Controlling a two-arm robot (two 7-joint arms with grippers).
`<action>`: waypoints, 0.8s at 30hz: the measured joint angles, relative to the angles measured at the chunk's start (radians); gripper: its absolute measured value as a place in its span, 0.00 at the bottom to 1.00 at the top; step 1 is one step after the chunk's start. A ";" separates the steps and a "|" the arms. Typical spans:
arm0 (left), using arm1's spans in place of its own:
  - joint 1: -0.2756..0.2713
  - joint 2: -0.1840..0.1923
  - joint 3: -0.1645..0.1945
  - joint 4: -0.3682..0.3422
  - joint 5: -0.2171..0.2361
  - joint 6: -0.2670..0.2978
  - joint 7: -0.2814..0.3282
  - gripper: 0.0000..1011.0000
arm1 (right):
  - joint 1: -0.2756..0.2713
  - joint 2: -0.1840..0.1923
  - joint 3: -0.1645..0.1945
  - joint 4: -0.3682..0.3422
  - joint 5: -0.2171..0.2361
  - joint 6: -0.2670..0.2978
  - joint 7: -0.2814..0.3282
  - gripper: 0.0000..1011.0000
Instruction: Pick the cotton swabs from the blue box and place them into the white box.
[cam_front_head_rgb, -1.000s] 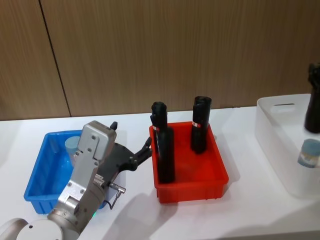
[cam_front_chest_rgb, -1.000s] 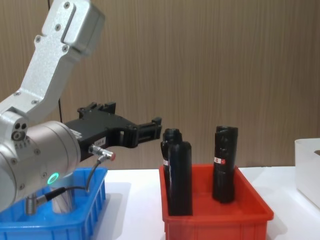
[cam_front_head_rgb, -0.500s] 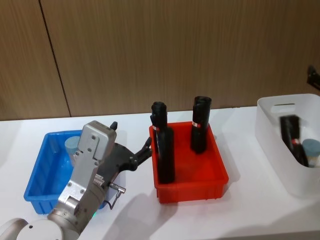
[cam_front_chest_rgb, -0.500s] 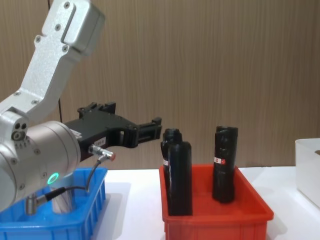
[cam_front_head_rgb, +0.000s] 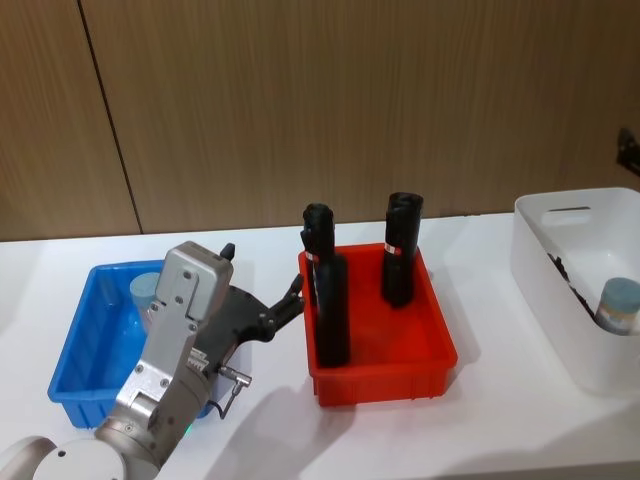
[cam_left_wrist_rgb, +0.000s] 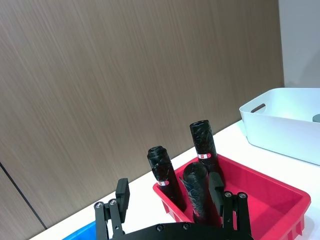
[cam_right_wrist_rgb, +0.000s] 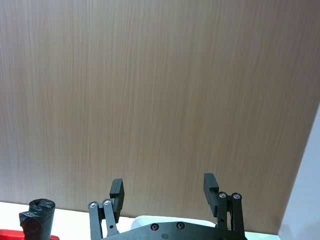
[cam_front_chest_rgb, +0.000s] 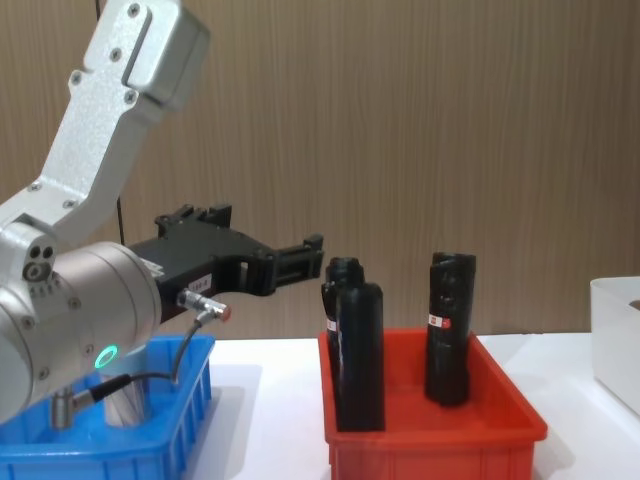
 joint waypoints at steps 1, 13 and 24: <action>0.000 0.000 0.000 0.000 0.000 0.000 0.000 0.99 | 0.000 0.000 0.000 -0.001 0.000 0.000 0.000 0.99; 0.000 0.000 0.000 0.000 0.000 0.000 0.000 0.99 | -0.005 0.000 0.002 -0.009 -0.001 -0.004 0.000 0.99; 0.000 0.000 0.000 0.000 0.000 0.000 0.000 0.99 | -0.006 0.000 0.003 -0.011 -0.001 -0.005 0.000 0.99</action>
